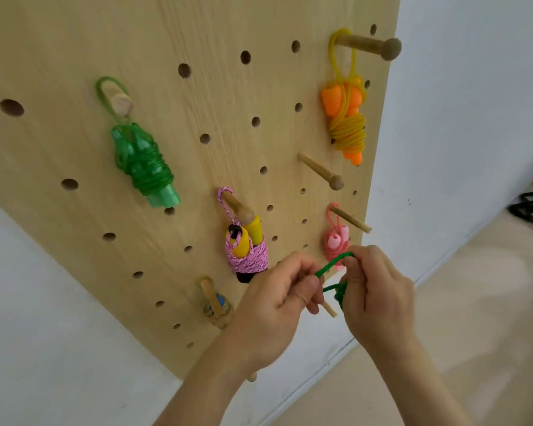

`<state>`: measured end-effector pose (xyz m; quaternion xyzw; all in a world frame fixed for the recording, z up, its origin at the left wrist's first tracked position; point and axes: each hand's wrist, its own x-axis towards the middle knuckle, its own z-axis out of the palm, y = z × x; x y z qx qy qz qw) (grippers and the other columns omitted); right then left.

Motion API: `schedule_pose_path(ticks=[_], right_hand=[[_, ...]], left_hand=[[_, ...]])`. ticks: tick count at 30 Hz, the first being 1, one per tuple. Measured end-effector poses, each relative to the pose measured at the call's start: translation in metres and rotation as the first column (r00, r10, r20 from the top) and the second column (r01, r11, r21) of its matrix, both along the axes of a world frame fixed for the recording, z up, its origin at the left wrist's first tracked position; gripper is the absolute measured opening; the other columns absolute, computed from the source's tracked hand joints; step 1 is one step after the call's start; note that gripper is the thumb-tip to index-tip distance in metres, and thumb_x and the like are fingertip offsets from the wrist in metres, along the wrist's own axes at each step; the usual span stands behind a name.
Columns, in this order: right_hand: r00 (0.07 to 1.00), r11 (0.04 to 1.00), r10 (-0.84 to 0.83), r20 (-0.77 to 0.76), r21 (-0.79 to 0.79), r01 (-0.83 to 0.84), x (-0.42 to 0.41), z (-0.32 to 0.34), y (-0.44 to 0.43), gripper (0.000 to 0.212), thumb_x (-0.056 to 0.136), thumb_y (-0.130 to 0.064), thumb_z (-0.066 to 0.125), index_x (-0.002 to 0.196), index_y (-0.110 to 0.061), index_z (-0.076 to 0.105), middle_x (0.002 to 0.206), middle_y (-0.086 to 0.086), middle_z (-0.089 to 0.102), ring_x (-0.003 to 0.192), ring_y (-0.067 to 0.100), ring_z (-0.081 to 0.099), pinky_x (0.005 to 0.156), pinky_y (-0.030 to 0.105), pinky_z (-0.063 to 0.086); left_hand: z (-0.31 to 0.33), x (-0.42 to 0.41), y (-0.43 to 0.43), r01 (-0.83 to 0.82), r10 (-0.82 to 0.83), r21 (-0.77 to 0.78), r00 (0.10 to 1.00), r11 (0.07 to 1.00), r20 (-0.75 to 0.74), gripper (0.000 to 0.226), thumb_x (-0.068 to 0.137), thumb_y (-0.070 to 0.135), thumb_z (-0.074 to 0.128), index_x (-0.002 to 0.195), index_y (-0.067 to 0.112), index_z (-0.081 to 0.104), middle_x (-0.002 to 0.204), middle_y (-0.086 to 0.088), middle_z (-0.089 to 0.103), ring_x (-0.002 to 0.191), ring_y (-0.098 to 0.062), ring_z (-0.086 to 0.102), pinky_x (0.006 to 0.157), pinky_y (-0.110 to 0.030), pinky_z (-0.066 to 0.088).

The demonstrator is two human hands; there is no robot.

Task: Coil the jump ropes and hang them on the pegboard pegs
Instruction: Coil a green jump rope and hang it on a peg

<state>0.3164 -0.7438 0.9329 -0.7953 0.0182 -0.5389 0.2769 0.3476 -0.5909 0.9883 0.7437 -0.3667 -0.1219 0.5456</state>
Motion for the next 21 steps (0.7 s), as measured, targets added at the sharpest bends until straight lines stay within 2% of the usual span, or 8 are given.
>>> schedule_pose_path(ticks=[3,6,9,11,14,17,19,21], right_hand=[[0.999,0.994,0.002,0.043,-0.106,0.003,0.004,-0.005,-0.014,0.027,0.105,-0.025,0.03,0.087,-0.015,0.048,0.059,0.003,0.052,0.04,0.025,0.048,0.035,0.031,0.039],[0.998,0.993,0.042,0.046,-0.108,-0.037,0.012,0.0,-0.027,0.036,0.106,-0.028,0.029,0.085,-0.01,0.053,0.058,0.003,0.052,0.04,0.025,0.046,0.036,0.031,0.039],[0.996,0.996,0.087,-0.017,0.039,-0.086,0.031,0.007,-0.037,0.044,0.103,-0.029,0.034,0.079,-0.003,0.061,0.059,-0.012,0.05,0.046,0.009,0.045,0.041,0.026,0.042],[0.988,0.97,0.154,-0.026,0.193,-0.147,0.045,0.008,-0.044,0.03,0.097,-0.026,0.041,0.078,-0.011,0.058,0.061,-0.023,0.046,0.051,0.0,0.047,0.05,0.009,0.035],[0.966,0.88,0.256,-0.026,0.421,-0.222,0.066,0.011,-0.057,0.021,0.095,-0.02,0.046,0.076,-0.017,0.055,0.055,-0.01,0.052,0.054,0.003,0.05,0.051,0.006,0.035],[0.947,0.821,0.317,-0.047,0.512,-0.25,0.09,0.011,-0.069,0.024,0.095,-0.017,0.043,0.075,-0.016,0.056,0.066,-0.006,0.057,0.055,0.004,0.05,0.05,0.009,0.035],[0.933,0.799,0.356,-0.057,0.536,-0.272,0.107,0.01,-0.075,0.024,0.095,-0.02,0.042,0.075,-0.02,0.055,0.061,-0.008,0.055,0.054,0.005,0.05,0.051,0.011,0.035],[0.911,0.769,0.409,-0.056,0.559,-0.311,0.122,0.007,-0.079,0.024,0.096,-0.025,0.04,0.076,-0.022,0.054,0.062,-0.008,0.054,0.056,0.007,0.05,0.053,0.015,0.037]], left_hand=[[-0.004,-0.003,-0.003,0.079,-0.081,0.03,0.995,0.996,0.052,0.02,0.098,0.027,0.039,0.092,0.014,0.053,0.082,0.008,0.057,0.082,-0.009,0.054,0.08,-0.029,0.05],[0.001,0.004,-0.012,0.101,-0.111,-0.103,0.989,0.99,-0.102,0.024,0.097,0.031,0.043,0.089,0.014,0.057,0.088,-0.001,0.062,0.102,-0.015,0.059,0.093,-0.027,0.047],[0.004,0.024,-0.035,-0.006,-0.101,-0.341,0.95,0.94,-0.296,0.018,0.093,0.024,0.053,0.078,0.023,0.064,0.062,0.005,0.055,0.077,-0.017,0.059,0.084,-0.024,0.049],[0.008,0.035,-0.057,-0.117,-0.021,-0.391,0.943,0.913,-0.331,0.02,0.093,0.017,0.055,0.076,0.019,0.065,0.058,0.007,0.056,0.062,-0.014,0.049,0.072,-0.022,0.048],[0.012,0.05,-0.089,-0.269,0.238,-0.307,0.962,0.913,-0.134,0.016,0.095,0.01,0.055,0.083,0.013,0.065,0.061,0.011,0.059,0.058,-0.004,0.05,0.062,-0.018,0.046],[0.006,0.071,-0.111,-0.413,0.463,-0.246,0.862,0.877,0.205,0.012,0.094,0.022,0.057,0.095,0.024,0.069,0.071,0.018,0.064,0.071,-0.004,0.063,0.062,-0.021,0.052],[0.001,0.082,-0.119,-0.468,0.54,-0.284,0.788,0.837,0.294,0.013,0.094,0.024,0.058,0.099,0.027,0.07,0.083,0.016,0.07,0.079,-0.008,0.068,0.064,-0.032,0.058],[0.001,0.089,-0.122,-0.479,0.568,-0.319,0.76,0.818,0.316,0.012,0.093,0.019,0.06,0.099,0.023,0.07,0.086,0.013,0.071,0.081,-0.012,0.069,0.066,-0.033,0.058]])
